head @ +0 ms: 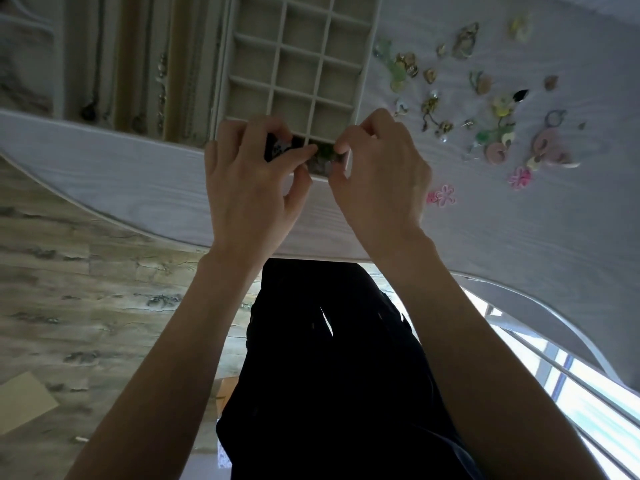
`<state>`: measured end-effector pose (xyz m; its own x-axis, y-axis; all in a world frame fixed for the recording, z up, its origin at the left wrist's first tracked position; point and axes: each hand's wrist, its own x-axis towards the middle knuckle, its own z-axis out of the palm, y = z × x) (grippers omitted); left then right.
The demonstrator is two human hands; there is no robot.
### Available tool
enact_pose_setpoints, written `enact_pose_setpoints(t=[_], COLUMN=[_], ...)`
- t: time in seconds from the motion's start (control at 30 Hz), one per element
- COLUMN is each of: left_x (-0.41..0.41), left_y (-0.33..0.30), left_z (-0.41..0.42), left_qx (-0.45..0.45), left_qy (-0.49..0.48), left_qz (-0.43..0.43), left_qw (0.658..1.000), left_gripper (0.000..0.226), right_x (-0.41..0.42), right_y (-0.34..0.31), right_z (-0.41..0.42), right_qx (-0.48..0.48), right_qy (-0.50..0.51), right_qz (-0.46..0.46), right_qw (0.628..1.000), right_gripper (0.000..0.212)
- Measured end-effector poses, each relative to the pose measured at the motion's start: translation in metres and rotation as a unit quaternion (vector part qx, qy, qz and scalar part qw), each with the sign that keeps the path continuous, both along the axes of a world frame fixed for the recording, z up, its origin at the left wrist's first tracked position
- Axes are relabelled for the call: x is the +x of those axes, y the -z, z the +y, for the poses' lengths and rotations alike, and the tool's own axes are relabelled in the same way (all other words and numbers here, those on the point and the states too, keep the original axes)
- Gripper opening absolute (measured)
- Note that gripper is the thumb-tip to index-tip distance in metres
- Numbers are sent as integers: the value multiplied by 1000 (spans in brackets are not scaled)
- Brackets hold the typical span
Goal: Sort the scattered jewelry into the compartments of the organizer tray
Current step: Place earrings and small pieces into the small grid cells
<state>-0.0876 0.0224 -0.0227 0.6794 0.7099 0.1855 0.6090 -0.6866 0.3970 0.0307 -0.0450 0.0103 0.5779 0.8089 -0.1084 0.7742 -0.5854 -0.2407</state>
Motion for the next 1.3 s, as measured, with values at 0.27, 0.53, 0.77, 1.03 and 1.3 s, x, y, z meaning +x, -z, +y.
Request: enact_pose_setpoints(t=[0.27, 0.53, 0.77, 1.03, 1.3], left_x=[-1, -1, -2, -2, -1], left_y=[-1, 0, 0, 0, 1], left_z=[2, 2, 5, 7, 7], left_qx=[-23, -46, -37, -33, -41], left_qy=[10, 5, 21, 28, 26], left_qz=[-30, -49, -40, -35, -29], left_qw=[999, 998, 998, 998, 998], left_gripper=[17, 17, 14, 15, 16], right_x=[0, 5, 2, 8, 4], right_y=[-1, 0, 15, 12, 11], right_z=[-4, -8, -1, 0, 6], right_qx=[37, 122, 105, 73, 74], right_qy=[28, 34, -44, -64, -7], right_qz=[24, 24, 11, -45, 22], right_qw=[999, 992, 993, 994, 997], right_gripper=[6, 5, 5, 18, 16])
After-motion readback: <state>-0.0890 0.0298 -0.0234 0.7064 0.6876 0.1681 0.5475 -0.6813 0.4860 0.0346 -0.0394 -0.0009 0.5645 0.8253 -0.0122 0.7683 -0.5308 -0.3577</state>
